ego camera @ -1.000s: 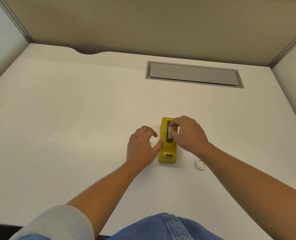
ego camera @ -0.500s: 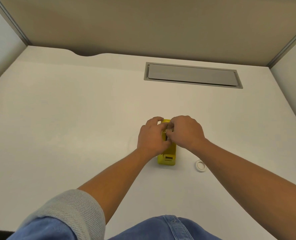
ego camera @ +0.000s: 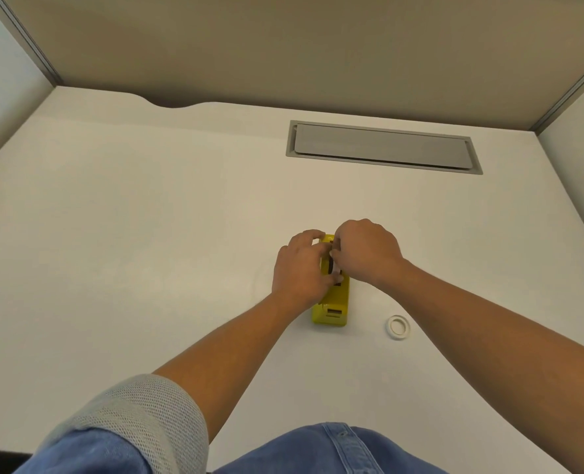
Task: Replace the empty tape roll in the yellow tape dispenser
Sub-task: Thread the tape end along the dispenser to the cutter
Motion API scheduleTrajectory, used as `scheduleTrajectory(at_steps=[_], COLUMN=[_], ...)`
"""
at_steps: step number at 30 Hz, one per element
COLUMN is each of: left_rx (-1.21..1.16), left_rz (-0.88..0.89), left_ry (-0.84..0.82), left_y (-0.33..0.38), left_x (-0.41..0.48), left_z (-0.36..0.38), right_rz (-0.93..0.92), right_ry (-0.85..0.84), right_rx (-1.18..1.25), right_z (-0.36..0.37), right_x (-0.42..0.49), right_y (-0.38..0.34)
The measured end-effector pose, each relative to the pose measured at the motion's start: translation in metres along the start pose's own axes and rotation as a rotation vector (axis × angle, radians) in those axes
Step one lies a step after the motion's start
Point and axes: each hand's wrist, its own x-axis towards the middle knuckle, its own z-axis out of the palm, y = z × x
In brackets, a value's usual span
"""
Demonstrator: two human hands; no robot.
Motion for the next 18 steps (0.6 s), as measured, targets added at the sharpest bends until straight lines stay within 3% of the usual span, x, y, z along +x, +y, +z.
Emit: scheduleTrajectory(at_steps=[7, 18], left_rx=[-0.001, 0.058], left_rz=[0.022, 0.067], left_ry=[-0.004, -0.037], left_y=[-0.001, -0.005], left_x=[-0.001, -0.001], left_z=[-0.002, -0.001], right_rz=[-0.153, -0.193], right_ry=[-0.022, -0.155], right_rx=[-0.186, -0.075], right_z=[0.007, -0.004], right_x=[-0.009, -0.018], right_y=[0.0, 0.006])
